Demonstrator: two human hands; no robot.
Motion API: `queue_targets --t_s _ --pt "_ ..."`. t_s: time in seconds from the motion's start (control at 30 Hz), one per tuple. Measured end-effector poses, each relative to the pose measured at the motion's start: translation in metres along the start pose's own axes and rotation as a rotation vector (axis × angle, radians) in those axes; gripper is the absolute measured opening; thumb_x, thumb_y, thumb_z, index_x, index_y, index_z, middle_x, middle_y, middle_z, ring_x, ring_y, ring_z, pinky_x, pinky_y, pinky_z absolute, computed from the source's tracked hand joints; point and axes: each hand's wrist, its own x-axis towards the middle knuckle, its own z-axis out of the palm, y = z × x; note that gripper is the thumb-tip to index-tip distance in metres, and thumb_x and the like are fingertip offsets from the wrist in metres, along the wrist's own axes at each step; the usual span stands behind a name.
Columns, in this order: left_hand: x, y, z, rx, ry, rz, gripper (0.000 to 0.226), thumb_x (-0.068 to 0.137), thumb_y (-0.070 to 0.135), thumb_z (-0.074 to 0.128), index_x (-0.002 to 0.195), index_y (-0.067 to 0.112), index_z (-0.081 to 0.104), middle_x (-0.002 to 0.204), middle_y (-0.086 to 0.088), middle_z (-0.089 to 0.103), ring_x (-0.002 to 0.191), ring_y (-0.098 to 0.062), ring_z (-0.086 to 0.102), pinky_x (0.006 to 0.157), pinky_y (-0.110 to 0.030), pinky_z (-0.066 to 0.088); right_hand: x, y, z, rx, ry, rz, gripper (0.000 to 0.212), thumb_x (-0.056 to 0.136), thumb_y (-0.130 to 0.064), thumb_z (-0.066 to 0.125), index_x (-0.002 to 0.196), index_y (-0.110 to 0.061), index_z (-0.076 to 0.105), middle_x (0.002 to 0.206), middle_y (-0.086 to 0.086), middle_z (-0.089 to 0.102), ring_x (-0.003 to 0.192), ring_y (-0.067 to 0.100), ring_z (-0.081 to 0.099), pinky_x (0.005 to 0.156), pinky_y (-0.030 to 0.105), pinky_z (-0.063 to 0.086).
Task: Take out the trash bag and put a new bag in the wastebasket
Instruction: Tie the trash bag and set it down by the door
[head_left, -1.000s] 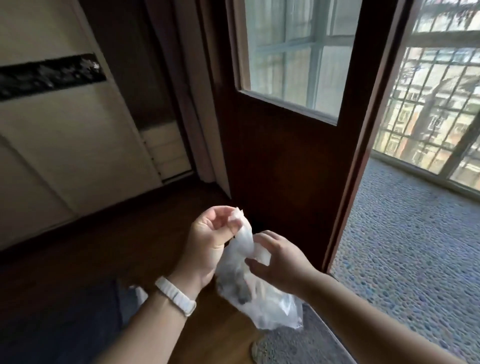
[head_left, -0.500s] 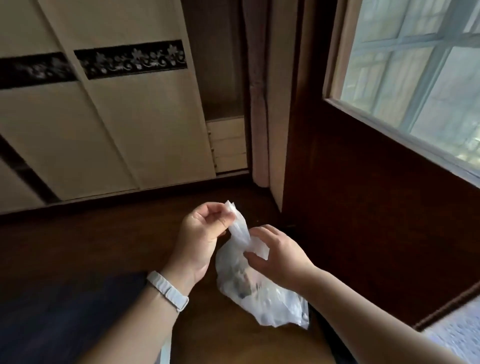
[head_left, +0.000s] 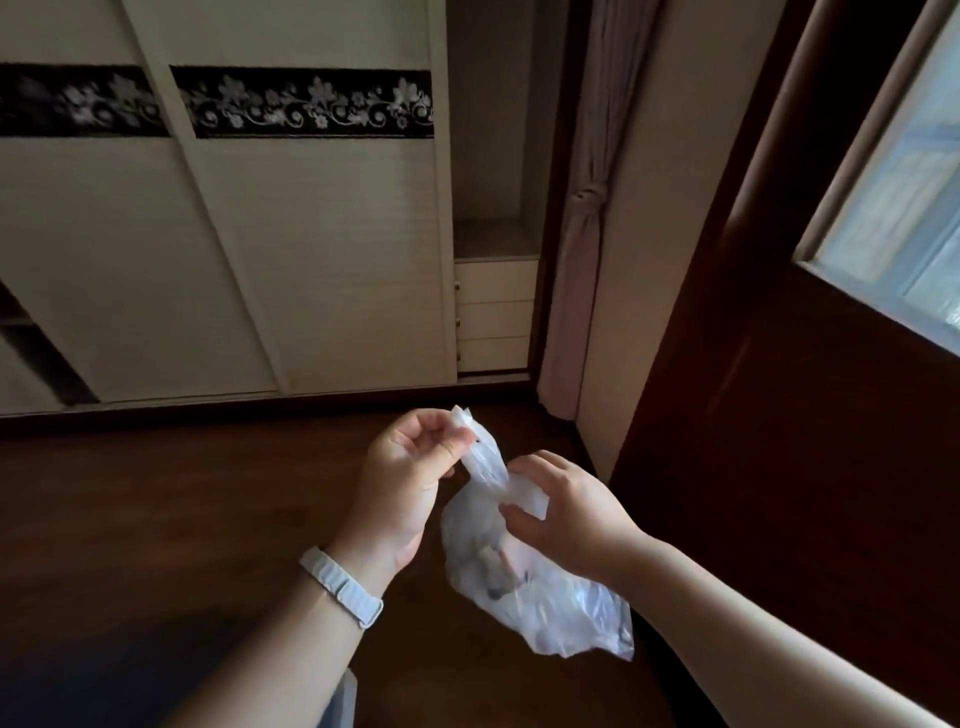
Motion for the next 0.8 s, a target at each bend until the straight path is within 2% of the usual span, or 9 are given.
queue_targets --t_s 0.1,0.33,0.5,0.6,0.8 --pt "0.045 0.005 -0.019 0.006 0.014 -0.003 0.02 0.083 0.0 0.065 0.079 0.019 0.066 0.071 0.009 0.066 0.065 -0.003 0.057 0.066 -0.025 0.042 0.047 -0.003 0.011 0.031 0.0 -0.005 0.042 0.083 -0.043 0.065 0.122 -0.03 0.057 0.112 -0.017 0.057 0.095 0.004 0.057 0.077 0.021 0.049" --pt "0.148 -0.007 -0.057 0.04 0.083 -0.036 0.016 0.084 0.003 0.066 0.08 0.019 0.066 0.081 0.0 0.067 0.081 -0.014 0.059 0.073 -0.03 0.044 0.164 0.015 0.043 0.078 -0.043 -0.028 0.041 0.081 -0.045 0.065 0.118 -0.03 0.059 0.112 -0.017 0.059 0.095 0.007 0.057 0.076 0.026 0.05" --pt "0.234 -0.025 -0.08 0.08 0.152 -0.043 0.015 0.084 0.004 0.066 0.082 0.019 0.064 0.076 0.007 0.069 0.075 -0.006 0.061 0.07 -0.025 0.044 0.264 0.042 0.075 0.129 -0.098 -0.086 0.039 0.08 -0.041 0.066 0.117 -0.03 0.06 0.11 -0.016 0.06 0.093 0.007 0.059 0.074 0.024 0.049" --pt "0.29 -0.026 -0.091 0.103 0.24 -0.044 0.014 0.078 0.009 0.071 0.08 0.021 0.064 0.075 0.009 0.069 0.073 -0.003 0.061 0.068 -0.025 0.044 0.333 0.053 0.09 0.171 -0.135 -0.155 0.038 0.08 -0.039 0.066 0.117 -0.028 0.06 0.11 -0.014 0.061 0.093 0.007 0.059 0.074 0.027 0.052" --pt "0.384 -0.006 -0.118 0.116 0.416 -0.004 0.011 0.076 0.012 0.072 0.082 0.017 0.066 0.08 0.002 0.07 0.078 -0.01 0.061 0.069 -0.027 0.043 0.467 0.05 0.105 0.204 -0.249 -0.342 0.04 0.081 -0.043 0.063 0.119 -0.031 0.058 0.112 -0.014 0.06 0.097 0.006 0.058 0.076 0.026 0.051"
